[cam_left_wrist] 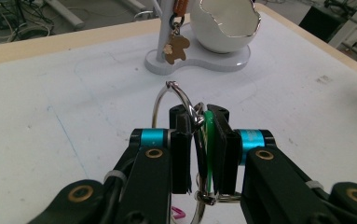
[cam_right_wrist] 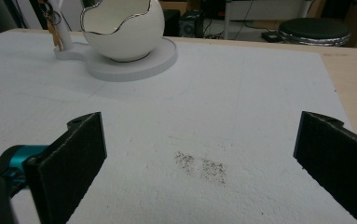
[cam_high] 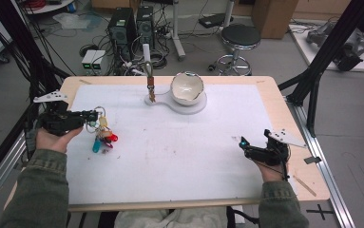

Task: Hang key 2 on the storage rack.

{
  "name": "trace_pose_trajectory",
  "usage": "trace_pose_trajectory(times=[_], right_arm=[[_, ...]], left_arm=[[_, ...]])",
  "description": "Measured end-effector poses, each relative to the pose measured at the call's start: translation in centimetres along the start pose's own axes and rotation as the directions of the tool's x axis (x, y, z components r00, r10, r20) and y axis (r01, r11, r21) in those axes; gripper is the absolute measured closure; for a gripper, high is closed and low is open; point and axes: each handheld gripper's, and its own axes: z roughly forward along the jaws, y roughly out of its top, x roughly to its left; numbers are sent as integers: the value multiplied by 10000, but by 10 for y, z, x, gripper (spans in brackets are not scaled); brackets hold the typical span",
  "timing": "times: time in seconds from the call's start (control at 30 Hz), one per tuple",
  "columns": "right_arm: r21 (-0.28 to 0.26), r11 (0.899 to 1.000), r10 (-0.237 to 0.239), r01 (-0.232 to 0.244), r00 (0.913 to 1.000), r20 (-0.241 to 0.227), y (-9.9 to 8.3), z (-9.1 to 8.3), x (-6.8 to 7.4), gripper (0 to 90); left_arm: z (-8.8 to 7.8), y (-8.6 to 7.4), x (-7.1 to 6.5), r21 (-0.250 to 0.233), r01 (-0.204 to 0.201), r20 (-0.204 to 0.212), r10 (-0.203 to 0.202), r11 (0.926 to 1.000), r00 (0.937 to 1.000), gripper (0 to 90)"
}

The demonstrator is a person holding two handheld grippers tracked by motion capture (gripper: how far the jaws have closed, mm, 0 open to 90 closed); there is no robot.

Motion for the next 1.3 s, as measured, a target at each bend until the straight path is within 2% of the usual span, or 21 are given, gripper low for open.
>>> trace_pose_trajectory(times=[0.13, 0.33, 0.7, 0.9, 1.3], right_arm=[[-1, 10000, -12, 12, 10000, -17, 0, 0, 0, 15], [-18, 10000, 28, -28, 10000, -36, 0, 0, -1, 15], [15, 10000, 3, -3, 10000, -30, -1, 0, -1, 15], [20, 10000, 57, -57, 10000, -7, -1, 0, -1, 15], [25, 10000, 59, -59, 10000, -13, -1, 0, -1, 15]], left_arm=[[0, 12, -4, -79, -206, 5, 206, 9998, 9998, 798], [1, 26, -9, 89, -481, 149, 480, 9988, 9987, 798], [0, 43, -12, -132, -576, 201, 579, 9983, 9981, 798], [1, 50, -12, -59, -689, 161, 690, 9976, 9975, 797], [8, 70, -18, -16, -1190, 153, 1190, 9929, 9928, 797]])
